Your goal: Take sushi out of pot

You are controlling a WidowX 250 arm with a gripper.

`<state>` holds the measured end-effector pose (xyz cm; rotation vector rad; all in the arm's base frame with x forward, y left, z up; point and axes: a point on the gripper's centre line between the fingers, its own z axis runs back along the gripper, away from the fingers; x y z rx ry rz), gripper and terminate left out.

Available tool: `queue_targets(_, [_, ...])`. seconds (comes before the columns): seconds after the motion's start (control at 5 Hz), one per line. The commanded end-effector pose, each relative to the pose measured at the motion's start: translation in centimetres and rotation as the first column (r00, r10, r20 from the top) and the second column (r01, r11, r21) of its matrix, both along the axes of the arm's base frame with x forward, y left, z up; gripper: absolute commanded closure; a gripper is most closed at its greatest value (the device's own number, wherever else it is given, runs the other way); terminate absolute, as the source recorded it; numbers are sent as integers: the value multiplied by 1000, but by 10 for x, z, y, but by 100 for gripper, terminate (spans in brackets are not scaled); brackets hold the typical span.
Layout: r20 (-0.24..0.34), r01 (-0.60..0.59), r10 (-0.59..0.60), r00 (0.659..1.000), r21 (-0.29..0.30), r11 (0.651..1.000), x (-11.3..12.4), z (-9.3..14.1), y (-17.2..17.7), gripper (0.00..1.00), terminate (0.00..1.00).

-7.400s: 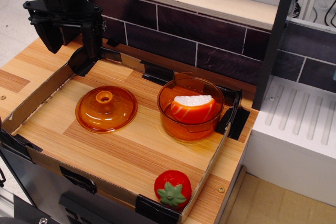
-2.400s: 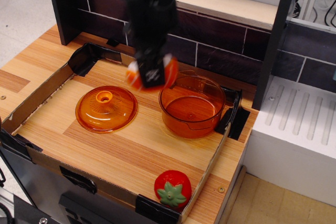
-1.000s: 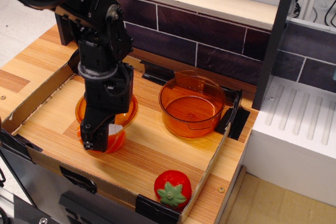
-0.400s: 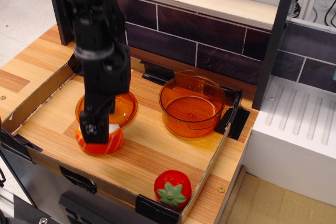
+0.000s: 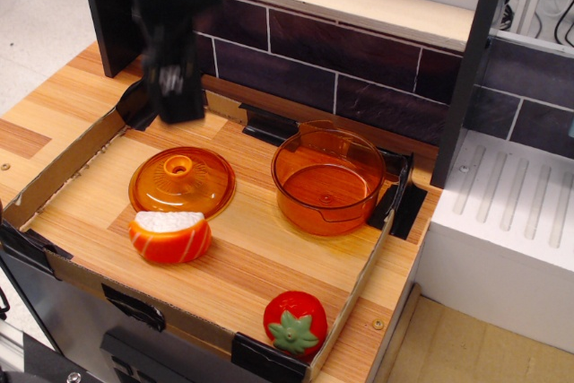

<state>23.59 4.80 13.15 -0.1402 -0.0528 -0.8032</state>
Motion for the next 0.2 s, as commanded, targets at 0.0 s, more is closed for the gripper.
queue_targets(0.0, [46, -5, 5, 999, 11, 1000, -5, 18, 14, 0, 100])
